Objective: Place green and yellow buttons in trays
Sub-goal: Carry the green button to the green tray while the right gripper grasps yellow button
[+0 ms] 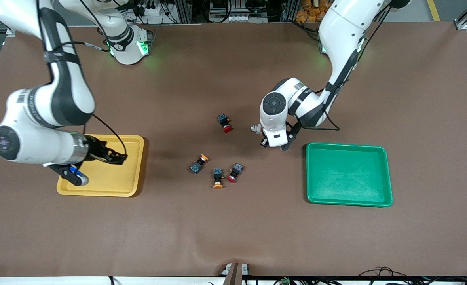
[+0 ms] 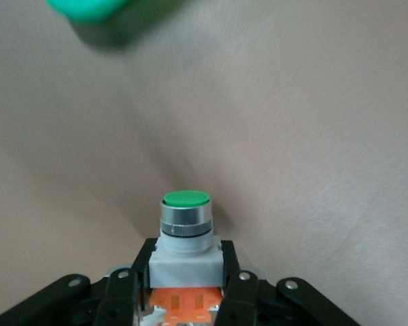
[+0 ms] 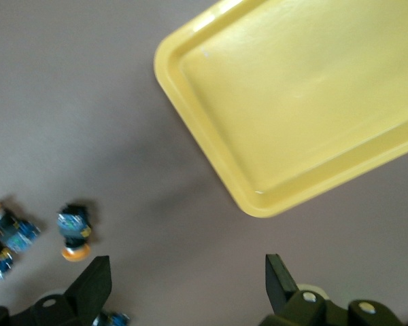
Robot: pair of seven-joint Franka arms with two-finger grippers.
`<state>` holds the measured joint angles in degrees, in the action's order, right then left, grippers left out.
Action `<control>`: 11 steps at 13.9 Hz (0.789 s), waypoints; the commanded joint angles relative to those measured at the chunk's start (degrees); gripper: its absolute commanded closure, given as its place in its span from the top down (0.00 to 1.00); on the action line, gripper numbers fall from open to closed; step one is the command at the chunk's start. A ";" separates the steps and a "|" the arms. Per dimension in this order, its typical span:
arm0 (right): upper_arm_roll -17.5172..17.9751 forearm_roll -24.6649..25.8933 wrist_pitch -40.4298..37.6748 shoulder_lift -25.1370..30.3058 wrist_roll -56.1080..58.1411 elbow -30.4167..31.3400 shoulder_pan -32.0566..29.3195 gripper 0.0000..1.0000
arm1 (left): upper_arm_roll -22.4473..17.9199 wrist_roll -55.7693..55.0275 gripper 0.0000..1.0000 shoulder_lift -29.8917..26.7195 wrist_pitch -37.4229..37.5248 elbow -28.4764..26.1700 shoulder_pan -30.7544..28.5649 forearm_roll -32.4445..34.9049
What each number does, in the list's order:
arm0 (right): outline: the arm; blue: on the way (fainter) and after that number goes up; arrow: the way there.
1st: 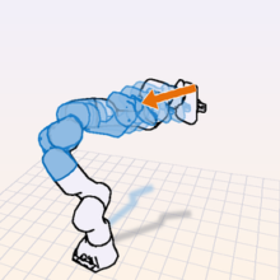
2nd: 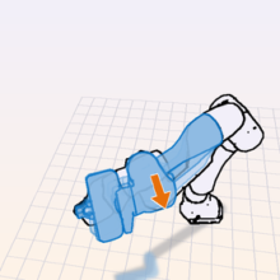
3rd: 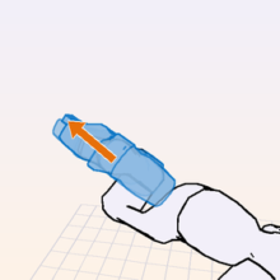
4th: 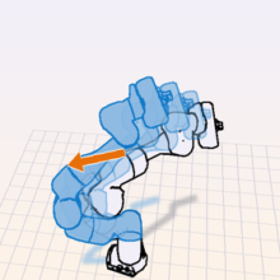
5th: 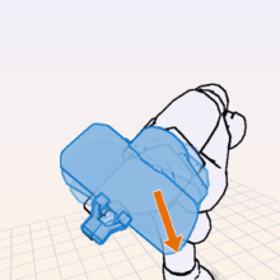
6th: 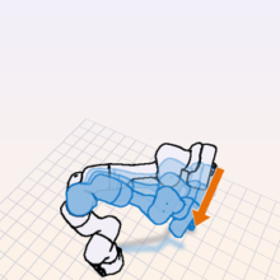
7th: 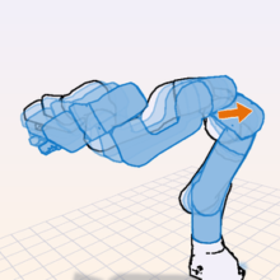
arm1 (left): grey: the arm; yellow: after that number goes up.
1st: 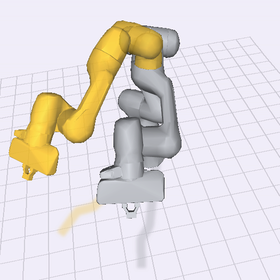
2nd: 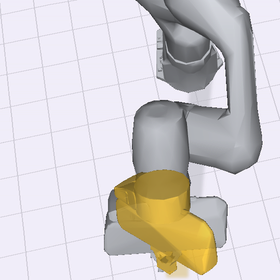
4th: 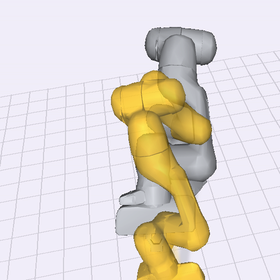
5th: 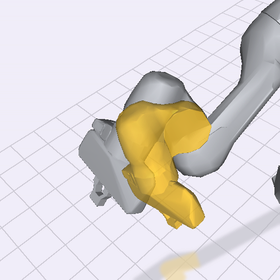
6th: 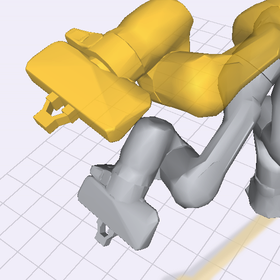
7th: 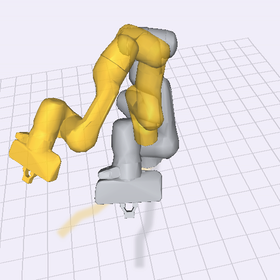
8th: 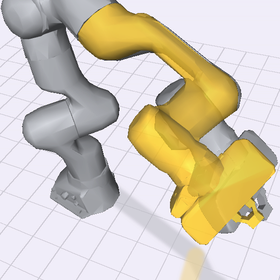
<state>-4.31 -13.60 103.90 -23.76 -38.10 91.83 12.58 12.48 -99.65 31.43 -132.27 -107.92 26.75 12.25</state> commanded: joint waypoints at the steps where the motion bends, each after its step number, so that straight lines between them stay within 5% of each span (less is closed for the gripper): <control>1: -0.52 -1.16 6.55 -3.65 -9.68 0.72 6.46 1.00 | 0.35 7.95 0.00 -4.71 4.64 0.26 -4.49 1.11; 8: -0.52 -0.90 25.62 -13.32 -25.78 -0.42 16.15 1.00 | 0.35 33.34 0.00 -6.92 8.08 0.61 -18.37 1.20; 11: -0.61 -0.28 27.58 -15.96 -26.42 -0.60 18.00 1.00 | 0.35 43.45 0.00 -6.74 7.99 0.44 -24.61 1.20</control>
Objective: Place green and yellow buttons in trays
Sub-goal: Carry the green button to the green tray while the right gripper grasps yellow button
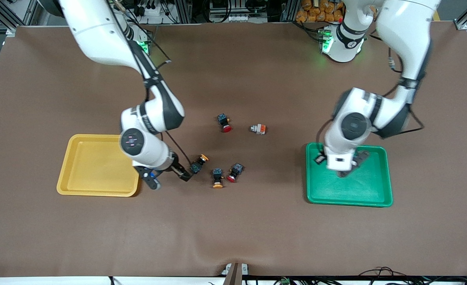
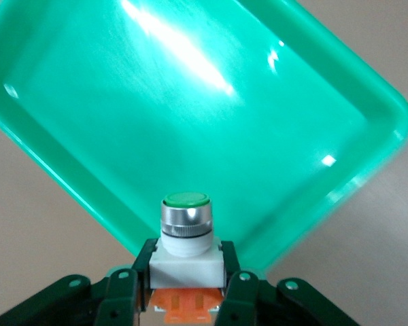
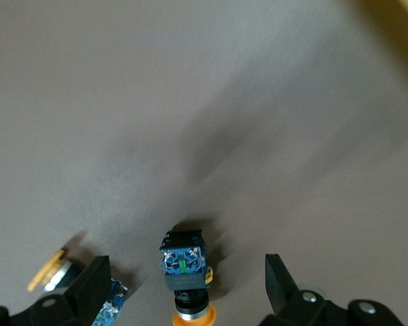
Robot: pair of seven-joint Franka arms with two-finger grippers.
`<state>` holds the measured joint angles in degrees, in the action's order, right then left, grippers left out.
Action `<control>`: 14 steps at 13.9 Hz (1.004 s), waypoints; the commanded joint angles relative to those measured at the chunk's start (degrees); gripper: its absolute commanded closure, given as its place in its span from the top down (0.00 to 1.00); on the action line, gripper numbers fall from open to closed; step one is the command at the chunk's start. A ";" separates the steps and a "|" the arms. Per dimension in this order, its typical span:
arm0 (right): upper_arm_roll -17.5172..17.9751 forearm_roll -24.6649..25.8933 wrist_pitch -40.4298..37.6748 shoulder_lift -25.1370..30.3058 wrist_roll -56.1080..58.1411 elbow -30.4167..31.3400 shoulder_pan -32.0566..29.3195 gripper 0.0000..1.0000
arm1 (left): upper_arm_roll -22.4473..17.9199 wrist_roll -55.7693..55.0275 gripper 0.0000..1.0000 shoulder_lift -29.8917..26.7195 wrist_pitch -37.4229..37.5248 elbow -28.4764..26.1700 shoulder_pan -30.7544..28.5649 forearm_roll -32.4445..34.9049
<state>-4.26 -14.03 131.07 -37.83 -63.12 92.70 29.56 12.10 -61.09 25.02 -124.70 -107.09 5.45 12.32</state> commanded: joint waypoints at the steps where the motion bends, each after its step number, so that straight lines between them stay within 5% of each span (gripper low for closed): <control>1: -0.57 0.14 1.89 -2.59 -1.57 -1.46 1.72 1.00 | 0.73 8.06 0.00 -0.23 0.42 -0.49 -4.91 1.13; 4: -0.57 -0.39 5.33 -5.31 -3.15 -1.46 3.21 1.00 | 0.65 14.84 0.00 1.61 -2.46 -0.40 -9.05 1.65; 5: -0.66 -0.12 5.68 -5.85 -3.50 -1.46 4.09 0.89 | 0.56 16.68 0.00 2.40 -3.87 -0.32 -10.01 2.61; 6: -0.66 0.14 5.69 -6.02 -3.51 -1.46 4.27 0.65 | 0.47 18.18 0.00 3.19 -5.36 -0.14 -10.98 4.28; 7: -0.75 0.23 5.60 -6.03 -3.51 -1.46 4.27 0.29 | 0.56 19.67 0.00 4.50 -6.94 0.73 -12.30 6.21; 10: -0.84 0.93 5.60 -6.03 -3.59 -1.38 4.45 0.00 | 0.56 23.20 0.04 8.46 -7.40 4.69 -13.36 7.10; 11: -0.84 0.93 5.08 -5.77 -3.51 -1.46 4.36 0.00 | 0.56 23.29 0.19 8.99 -7.49 5.30 -13.89 7.02; 14: -1.01 0.84 -2.96 -3.75 -3.15 -2.77 1.39 0.00 | 0.73 23.03 0.84 8.91 -7.49 5.84 -13.89 6.32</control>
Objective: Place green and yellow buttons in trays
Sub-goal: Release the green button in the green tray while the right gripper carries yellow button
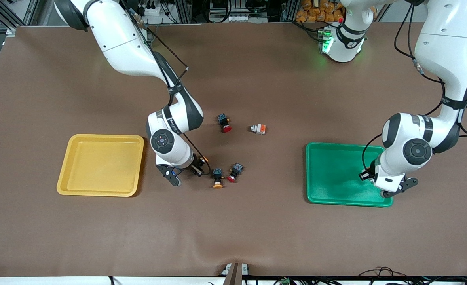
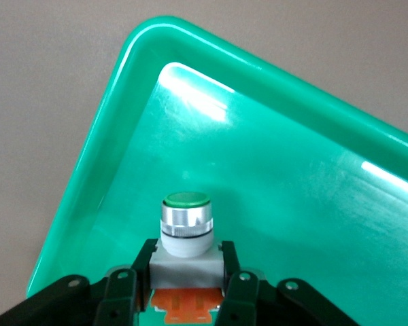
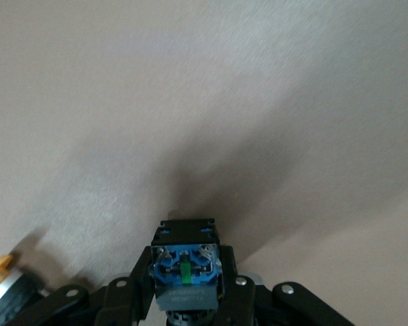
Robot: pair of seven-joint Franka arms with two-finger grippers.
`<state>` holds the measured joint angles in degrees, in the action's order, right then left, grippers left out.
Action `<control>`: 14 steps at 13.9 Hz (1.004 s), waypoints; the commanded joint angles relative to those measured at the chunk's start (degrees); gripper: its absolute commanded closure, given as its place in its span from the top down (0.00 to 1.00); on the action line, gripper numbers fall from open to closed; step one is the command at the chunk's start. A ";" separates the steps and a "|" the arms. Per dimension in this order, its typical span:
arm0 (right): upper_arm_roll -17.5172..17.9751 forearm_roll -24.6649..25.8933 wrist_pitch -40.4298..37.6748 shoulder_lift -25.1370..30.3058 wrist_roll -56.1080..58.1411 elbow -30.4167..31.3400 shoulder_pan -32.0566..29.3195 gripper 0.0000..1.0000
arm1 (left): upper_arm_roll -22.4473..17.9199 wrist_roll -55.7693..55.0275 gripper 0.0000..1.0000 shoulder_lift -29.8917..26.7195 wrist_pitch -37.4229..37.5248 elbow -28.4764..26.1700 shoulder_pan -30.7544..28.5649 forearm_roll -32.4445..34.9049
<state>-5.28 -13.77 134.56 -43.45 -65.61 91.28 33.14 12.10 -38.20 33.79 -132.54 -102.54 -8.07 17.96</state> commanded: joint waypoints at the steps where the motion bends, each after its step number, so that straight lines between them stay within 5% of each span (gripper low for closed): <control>1: -0.26 0.76 -12.08 3.00 -0.48 -2.59 -3.42 0.00 | 0.99 -0.12 1.00 -0.13 0.35 1.20 -0.54 0.15; 6: -4.48 5.68 -26.97 9.95 11.61 -2.78 -7.81 0.00 | 3.53 -0.65 1.00 -1.89 0.88 1.11 -0.19 -3.00; 9: -4.57 5.77 -28.04 13.64 22.42 0.64 -12.99 0.00 | 7.66 -5.63 1.00 -2.50 2.98 1.11 0.07 -9.06; 14: -4.57 5.77 -27.34 13.21 42.64 1.00 -22.67 0.00 | 15.40 -22.94 1.00 -2.59 5.44 -0.38 0.25 -9.61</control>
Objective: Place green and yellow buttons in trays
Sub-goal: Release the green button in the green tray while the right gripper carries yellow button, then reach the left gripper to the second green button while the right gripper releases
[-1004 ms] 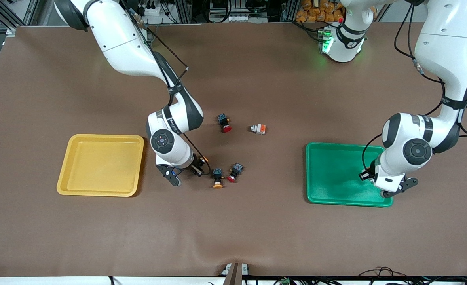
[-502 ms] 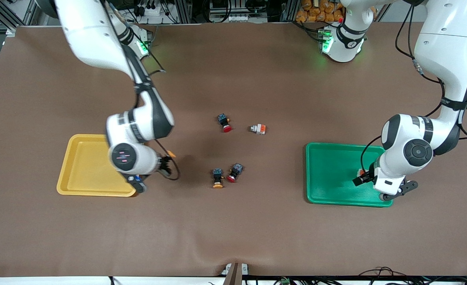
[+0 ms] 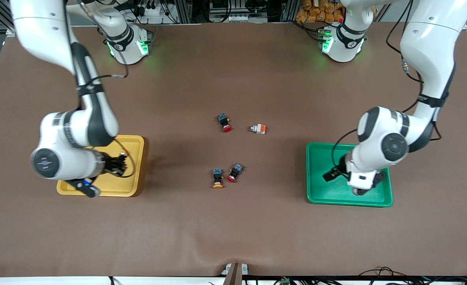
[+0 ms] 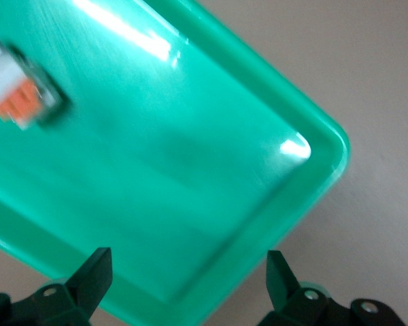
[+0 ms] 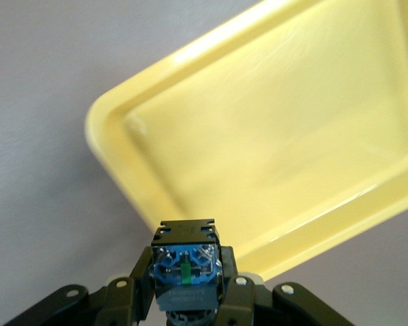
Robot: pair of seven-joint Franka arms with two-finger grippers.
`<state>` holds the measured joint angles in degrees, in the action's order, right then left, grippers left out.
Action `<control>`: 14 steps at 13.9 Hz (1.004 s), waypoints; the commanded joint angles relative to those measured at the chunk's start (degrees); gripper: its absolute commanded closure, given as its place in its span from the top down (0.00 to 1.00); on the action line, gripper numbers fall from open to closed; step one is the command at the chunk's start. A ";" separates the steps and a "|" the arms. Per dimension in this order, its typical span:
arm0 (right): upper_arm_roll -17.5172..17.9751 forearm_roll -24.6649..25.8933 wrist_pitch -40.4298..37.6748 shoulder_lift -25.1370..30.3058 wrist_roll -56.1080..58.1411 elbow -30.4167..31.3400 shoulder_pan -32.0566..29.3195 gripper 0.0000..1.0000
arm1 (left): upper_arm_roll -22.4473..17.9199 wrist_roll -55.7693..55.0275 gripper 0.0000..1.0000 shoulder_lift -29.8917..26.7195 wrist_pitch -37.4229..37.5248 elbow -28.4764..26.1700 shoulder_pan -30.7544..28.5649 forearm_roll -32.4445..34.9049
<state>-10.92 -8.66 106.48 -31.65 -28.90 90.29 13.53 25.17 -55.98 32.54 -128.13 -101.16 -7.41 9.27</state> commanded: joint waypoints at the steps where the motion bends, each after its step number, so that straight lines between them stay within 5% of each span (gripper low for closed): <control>1: 1.16 0.67 0.92 1.24 9.71 2.34 -4.81 0.00 | 3.82 -7.80 1.00 -1.42 1.04 -2.28 -0.41 -0.92; 5: 1.16 0.67 9.95 1.07 21.14 9.10 -9.56 0.00 | 8.66 -21.23 1.00 -0.81 0.78 -2.81 0.46 -0.66; 13: 1.25 0.58 23.60 -1.13 26.09 16.06 -11.16 0.00 | 8.67 -42.17 1.00 -0.28 -0.19 -6.15 9.61 -0.13; 14: 1.34 0.49 23.60 -1.22 26.18 16.06 -11.07 0.17 | 8.67 -43.76 1.00 -0.45 -0.19 -6.33 9.70 -0.13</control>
<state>-10.23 -8.66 129.58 -33.80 -3.61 105.43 2.90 33.99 -96.89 32.91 -127.87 -106.66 2.36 9.19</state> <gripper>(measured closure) 0.586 0.000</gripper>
